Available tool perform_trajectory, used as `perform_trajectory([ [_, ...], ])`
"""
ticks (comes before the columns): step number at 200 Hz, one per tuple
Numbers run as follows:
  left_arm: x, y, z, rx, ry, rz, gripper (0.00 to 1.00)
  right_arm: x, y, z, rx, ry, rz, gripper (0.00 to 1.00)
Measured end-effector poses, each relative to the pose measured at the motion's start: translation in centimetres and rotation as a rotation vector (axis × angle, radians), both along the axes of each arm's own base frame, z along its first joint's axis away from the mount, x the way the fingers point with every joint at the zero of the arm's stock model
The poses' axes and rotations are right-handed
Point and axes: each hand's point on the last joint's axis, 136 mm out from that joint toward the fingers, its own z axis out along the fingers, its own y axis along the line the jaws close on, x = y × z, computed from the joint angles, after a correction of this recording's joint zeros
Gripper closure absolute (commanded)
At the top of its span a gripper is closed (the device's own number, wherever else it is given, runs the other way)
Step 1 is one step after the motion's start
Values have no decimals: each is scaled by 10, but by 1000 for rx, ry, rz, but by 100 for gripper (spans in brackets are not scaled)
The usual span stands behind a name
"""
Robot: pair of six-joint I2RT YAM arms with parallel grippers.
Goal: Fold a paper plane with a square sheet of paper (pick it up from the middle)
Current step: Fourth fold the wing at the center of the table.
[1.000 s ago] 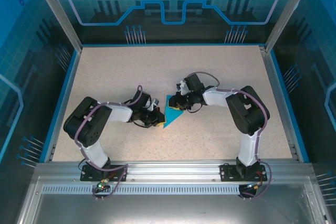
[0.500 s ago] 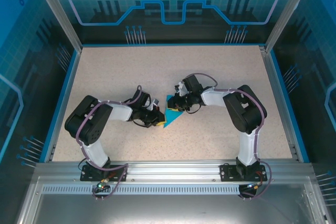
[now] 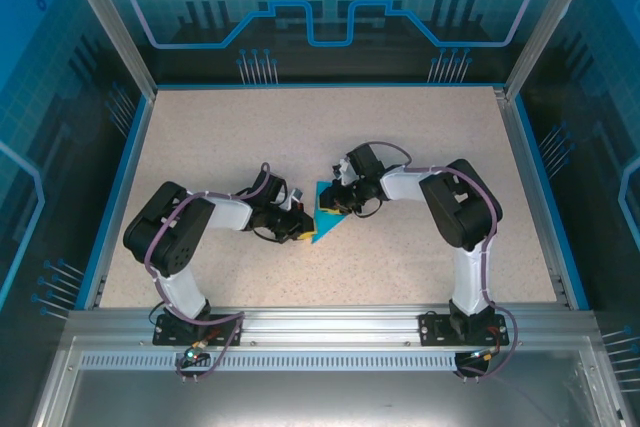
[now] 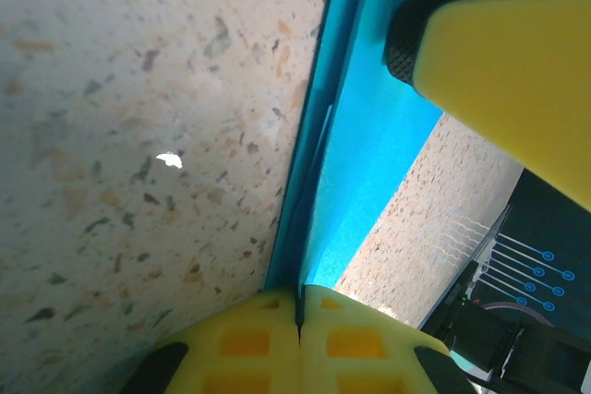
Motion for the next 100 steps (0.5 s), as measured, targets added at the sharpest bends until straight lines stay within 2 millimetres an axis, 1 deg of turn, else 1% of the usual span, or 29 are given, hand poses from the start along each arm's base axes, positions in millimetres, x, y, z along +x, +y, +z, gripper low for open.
perform_trajectory([
  [23,0,0,0,0,0,0,96,0,1,0,2,-2,12,77],
  [68,0,0,0,1,0,0,100,1,1,4,7,-7,13,75],
  [80,0,0,0,2,0,1,100,2,0,9,7,-18,8,75],
  [100,0,1,-1,4,1,3,100,7,-5,24,16,-50,-9,74],
])
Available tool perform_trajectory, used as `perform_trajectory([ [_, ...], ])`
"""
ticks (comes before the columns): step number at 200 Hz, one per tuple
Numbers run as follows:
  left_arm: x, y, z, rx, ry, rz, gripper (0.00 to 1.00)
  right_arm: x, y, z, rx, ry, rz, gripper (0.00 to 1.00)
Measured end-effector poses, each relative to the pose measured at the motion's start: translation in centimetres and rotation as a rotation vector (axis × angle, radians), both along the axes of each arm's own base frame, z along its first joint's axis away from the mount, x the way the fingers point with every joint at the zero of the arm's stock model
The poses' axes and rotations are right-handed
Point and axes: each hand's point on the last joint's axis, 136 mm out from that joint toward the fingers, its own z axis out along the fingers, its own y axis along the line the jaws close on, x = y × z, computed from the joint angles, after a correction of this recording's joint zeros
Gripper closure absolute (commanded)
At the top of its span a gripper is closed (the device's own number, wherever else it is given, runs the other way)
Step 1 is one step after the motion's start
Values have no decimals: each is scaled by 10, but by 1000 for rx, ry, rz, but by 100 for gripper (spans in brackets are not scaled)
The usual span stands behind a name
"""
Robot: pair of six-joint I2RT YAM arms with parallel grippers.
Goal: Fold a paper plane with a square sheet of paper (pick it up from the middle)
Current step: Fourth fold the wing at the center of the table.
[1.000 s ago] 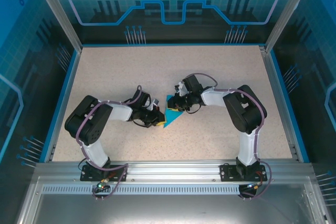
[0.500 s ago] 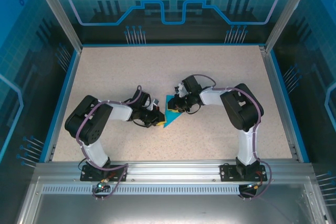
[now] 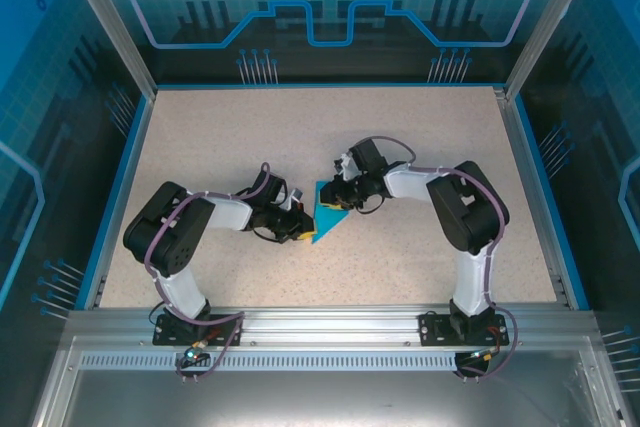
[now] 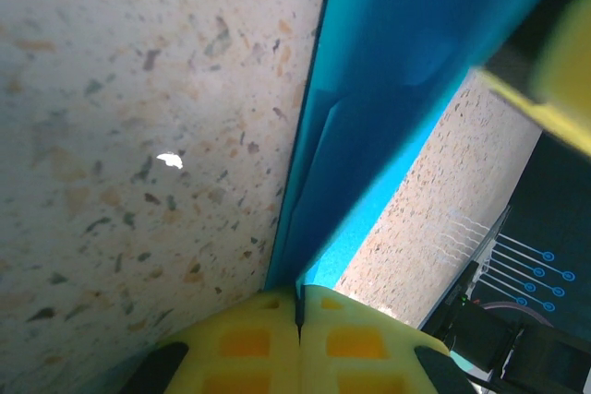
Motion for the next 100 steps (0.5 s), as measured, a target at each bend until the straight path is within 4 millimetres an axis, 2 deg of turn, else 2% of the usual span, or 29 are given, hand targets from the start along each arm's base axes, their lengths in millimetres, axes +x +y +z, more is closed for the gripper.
perform_trajectory([
  [15,0,0,0,1,1,2,100,5,-3,9,14,-19,-9,75],
  [53,0,0,0,2,3,6,100,2,2,10,28,-19,7,75],
  [100,1,1,0,4,6,22,100,-3,12,-10,16,25,34,76],
])
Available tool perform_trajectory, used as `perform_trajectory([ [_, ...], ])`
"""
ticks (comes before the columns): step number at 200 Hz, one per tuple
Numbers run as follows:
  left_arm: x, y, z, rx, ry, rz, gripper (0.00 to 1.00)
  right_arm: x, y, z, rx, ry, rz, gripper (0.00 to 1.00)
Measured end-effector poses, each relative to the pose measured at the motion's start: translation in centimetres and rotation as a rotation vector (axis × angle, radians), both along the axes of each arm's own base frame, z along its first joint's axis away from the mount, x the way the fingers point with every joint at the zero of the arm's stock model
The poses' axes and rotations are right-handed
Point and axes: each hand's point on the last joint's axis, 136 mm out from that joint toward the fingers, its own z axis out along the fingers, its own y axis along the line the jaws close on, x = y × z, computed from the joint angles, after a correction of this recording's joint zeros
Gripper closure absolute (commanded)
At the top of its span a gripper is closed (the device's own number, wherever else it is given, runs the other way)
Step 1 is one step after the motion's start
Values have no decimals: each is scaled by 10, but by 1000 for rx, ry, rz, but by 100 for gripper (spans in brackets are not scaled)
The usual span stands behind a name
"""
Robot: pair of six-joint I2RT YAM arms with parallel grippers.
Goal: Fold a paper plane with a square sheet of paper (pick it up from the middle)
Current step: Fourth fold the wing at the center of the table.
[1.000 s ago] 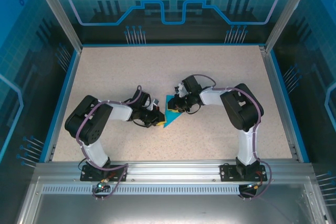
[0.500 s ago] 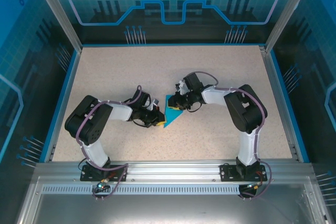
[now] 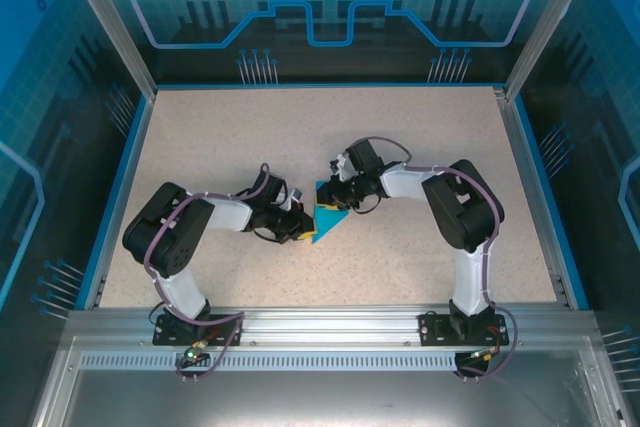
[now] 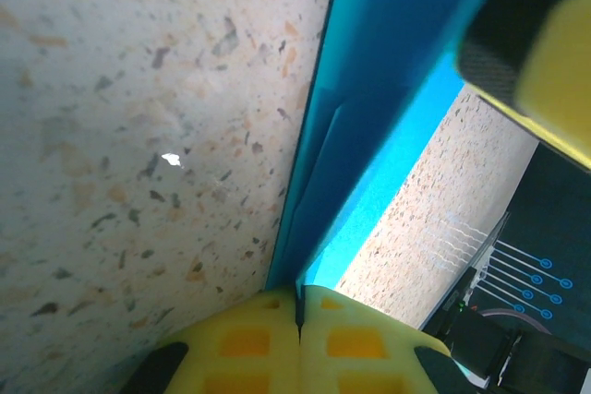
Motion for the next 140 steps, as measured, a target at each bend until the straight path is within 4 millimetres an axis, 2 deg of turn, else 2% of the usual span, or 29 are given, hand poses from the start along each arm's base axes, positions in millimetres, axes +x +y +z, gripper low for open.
perform_trajectory([
  [67,0,0,0,-2,-7,3,99,1,1,-13,-15,19,4,76],
  [95,1,0,1,4,-14,4,91,1,1,-14,-19,22,17,76],
  [140,-2,3,7,43,-47,-4,73,1,1,-16,-31,11,45,78],
])
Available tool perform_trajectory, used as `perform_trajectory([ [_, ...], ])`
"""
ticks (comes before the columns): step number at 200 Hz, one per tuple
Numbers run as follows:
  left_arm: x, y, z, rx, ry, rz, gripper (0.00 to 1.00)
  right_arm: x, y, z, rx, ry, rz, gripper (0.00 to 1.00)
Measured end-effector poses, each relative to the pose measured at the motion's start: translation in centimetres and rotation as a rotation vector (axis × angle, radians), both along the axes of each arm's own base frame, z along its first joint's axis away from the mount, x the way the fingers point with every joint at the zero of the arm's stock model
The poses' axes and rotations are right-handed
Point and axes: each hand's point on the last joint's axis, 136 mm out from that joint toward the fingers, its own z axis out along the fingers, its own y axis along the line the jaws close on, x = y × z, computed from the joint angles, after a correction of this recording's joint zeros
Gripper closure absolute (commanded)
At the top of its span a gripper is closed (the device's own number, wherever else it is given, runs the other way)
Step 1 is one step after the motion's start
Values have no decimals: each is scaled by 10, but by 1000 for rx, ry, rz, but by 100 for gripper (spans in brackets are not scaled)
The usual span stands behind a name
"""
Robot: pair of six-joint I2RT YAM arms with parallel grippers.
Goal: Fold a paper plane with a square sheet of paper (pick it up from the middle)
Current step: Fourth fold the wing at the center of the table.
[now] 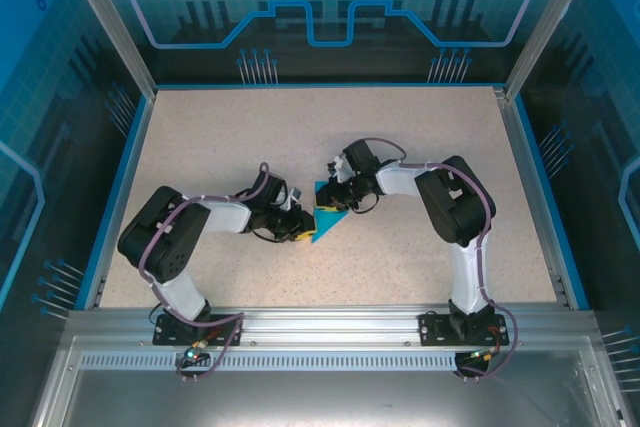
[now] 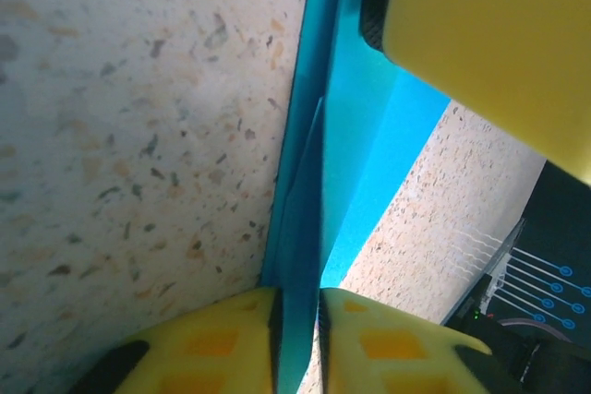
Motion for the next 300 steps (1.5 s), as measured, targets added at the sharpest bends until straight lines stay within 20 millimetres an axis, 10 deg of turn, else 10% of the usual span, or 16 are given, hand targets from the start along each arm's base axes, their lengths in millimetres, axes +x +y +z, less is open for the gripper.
perform_trajectory([
  [111,6,-23,53,64,-164,-83,90,-1,-1,-1,-7,-20,25,78],
  [208,-6,-21,0,105,-44,-102,91,-1,-1,-1,-7,-20,25,78],
  [300,-7,-24,12,32,-64,-97,88,-1,-1,-1,-6,-20,25,78],
])
